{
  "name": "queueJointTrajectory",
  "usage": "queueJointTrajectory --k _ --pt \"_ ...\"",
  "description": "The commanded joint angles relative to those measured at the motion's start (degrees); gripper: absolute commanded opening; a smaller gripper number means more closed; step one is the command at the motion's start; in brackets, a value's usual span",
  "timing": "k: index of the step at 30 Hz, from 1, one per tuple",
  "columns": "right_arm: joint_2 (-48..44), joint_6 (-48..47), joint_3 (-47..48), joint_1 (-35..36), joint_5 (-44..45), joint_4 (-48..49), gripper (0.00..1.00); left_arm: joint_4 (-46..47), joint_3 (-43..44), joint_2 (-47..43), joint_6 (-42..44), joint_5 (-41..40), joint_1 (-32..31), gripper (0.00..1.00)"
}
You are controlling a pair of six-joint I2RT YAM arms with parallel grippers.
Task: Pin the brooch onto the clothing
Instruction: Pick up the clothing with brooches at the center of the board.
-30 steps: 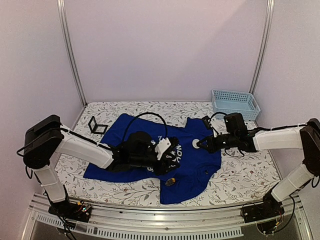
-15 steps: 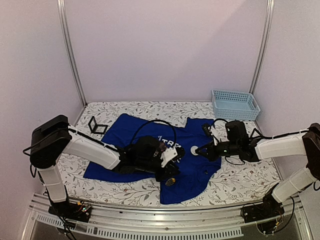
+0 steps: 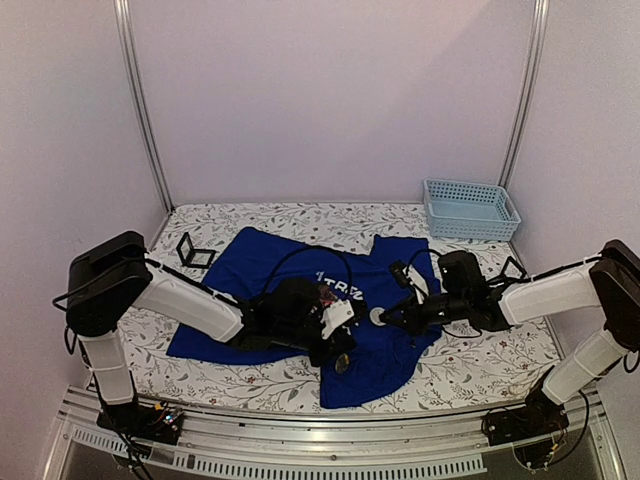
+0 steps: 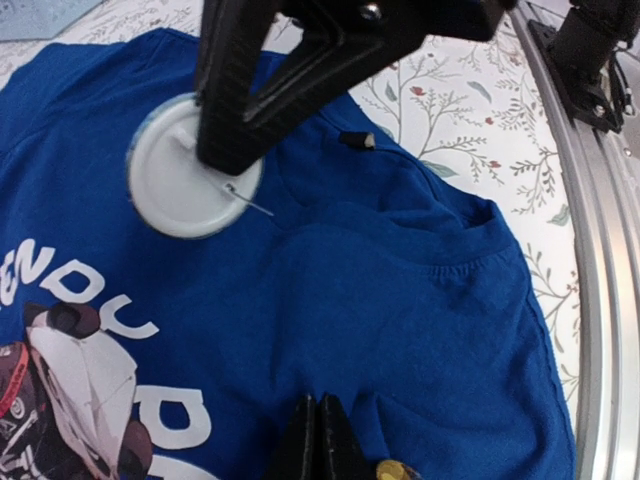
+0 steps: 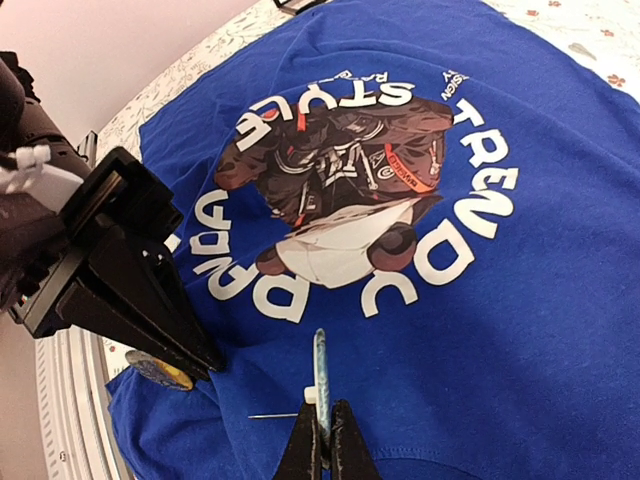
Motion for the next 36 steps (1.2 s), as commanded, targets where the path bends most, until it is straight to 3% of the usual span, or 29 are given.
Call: queueJointTrajectory --k 1,12,36 --pt "1.7 -1.2 -1.9 1.3 -1.2 3.6 0.0 5.5 -2.6 -1.7 0.6 -2.4 -0.5 0.0" --pt "-0.4 -3.5 -4.2 6.7 -0.5 10.6 0.0 16.3 -9.3 -7.5 -3.5 4.2 -0.8 0.0" --pt "0.4 -0.8 -1.8 8.4 -0.4 10.4 0.0 16.5 -8.9 -7.6 -2.2 5.7 -2.5 0.0"
